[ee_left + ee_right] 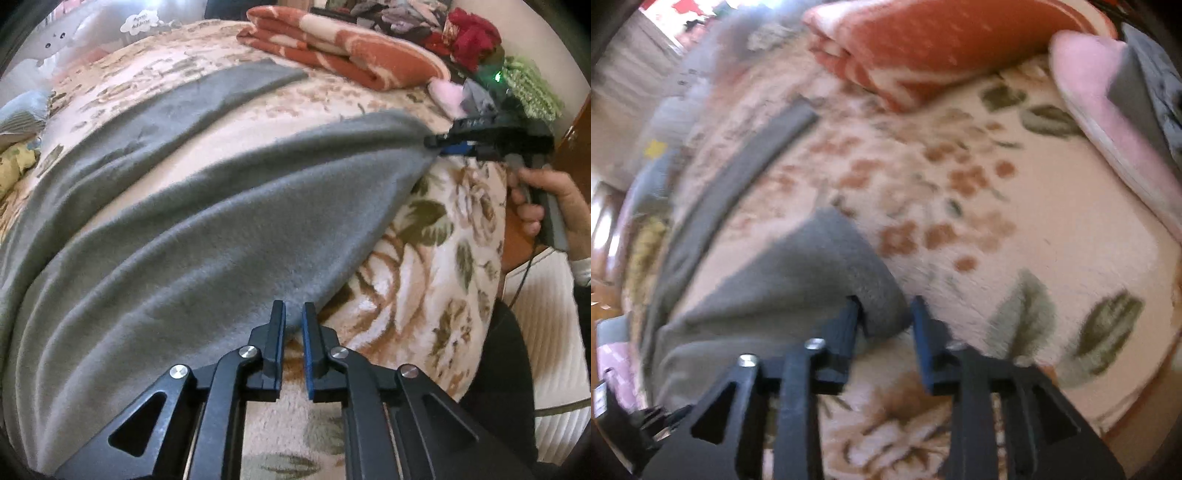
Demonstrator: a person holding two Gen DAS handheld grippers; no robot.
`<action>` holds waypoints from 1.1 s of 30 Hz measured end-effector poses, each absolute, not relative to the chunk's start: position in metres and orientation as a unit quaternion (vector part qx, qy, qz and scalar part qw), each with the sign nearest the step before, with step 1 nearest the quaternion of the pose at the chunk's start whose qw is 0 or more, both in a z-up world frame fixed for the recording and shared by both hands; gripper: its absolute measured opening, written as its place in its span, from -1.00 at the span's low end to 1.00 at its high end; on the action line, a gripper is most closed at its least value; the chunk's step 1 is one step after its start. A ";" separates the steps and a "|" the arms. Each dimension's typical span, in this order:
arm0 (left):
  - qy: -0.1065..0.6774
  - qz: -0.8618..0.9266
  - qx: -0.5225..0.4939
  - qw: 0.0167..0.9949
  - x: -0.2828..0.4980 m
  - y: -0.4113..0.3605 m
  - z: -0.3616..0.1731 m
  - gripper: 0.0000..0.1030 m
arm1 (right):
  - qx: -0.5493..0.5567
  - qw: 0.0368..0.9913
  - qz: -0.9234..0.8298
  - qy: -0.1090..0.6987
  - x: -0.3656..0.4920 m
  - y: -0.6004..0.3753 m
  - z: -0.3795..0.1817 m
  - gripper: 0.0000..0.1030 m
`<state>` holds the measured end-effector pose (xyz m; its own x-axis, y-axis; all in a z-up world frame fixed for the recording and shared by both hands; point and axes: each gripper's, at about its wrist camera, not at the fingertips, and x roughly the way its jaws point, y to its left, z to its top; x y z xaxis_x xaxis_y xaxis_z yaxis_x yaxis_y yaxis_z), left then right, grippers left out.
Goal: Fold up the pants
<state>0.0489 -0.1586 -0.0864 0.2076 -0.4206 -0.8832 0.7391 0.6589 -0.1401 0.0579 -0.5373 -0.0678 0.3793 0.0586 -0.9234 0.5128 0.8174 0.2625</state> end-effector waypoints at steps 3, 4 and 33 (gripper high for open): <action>0.487 -0.372 0.156 0.775 0.069 -0.149 -0.068 -0.64 | 0.230 0.806 -0.171 0.518 0.059 -0.533 -0.047 -0.35; 0.485 -0.369 0.151 0.778 0.081 -0.145 -0.063 -0.63 | 0.228 0.815 -0.164 0.507 0.064 -0.533 -0.039 -0.35; 0.530 -0.368 0.238 0.726 0.399 -0.135 -0.131 0.16 | -0.171 0.714 0.147 0.663 0.448 -0.465 -0.116 0.21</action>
